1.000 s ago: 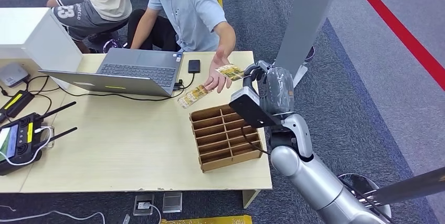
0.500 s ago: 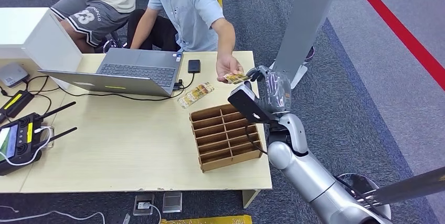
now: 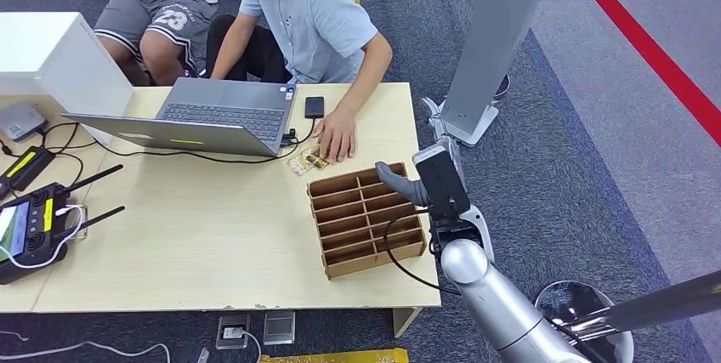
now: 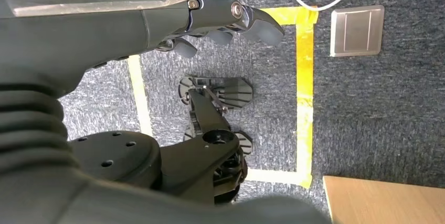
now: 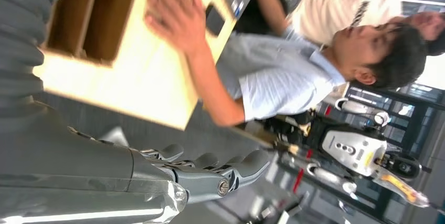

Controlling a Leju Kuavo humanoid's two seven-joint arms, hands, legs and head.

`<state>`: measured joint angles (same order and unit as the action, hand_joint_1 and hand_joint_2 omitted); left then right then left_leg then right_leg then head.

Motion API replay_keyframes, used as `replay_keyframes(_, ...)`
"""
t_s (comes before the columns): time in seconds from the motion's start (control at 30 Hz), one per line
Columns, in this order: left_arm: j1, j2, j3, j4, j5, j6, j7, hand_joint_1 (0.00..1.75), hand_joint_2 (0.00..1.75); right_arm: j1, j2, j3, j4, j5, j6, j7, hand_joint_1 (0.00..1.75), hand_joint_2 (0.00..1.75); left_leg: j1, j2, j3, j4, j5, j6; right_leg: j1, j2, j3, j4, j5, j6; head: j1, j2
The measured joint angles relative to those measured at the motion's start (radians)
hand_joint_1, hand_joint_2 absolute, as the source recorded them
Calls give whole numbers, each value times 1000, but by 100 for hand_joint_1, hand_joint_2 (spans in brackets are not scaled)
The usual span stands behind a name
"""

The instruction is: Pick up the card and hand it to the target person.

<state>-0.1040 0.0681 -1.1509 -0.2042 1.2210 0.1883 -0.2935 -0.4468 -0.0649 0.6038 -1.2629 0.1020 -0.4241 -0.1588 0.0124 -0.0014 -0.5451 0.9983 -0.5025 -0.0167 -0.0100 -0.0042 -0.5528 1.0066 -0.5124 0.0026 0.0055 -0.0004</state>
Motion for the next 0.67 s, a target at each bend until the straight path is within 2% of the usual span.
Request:
replay_keyframes(0.13,1,0,1,0,7,8,3,0,0,71,-8,-17,-62,-167,53,-52,0,175,0,0,1,0,0,0,0,0,0,-1,0,0,0,0)
replay_keyframes(0.27,4,2,2,0,14,16,10,0,0,173,-31,-30,-139,-295,111,-59,0,175,0,0,0,0,0,0,0,0,0,-1,0,0,0,0)
replay_keyframes(0.5,5,6,3,0,25,32,24,0,0,334,-89,-45,-218,-370,163,-1,0,175,0,0,0,0,0,0,0,0,0,-1,0,0,0,0)
replay_keyframes(0.67,5,9,3,0,25,36,25,0,0,369,-118,-44,-236,-427,177,37,0,175,0,0,0,0,0,0,0,0,0,-1,0,0,-1,0)
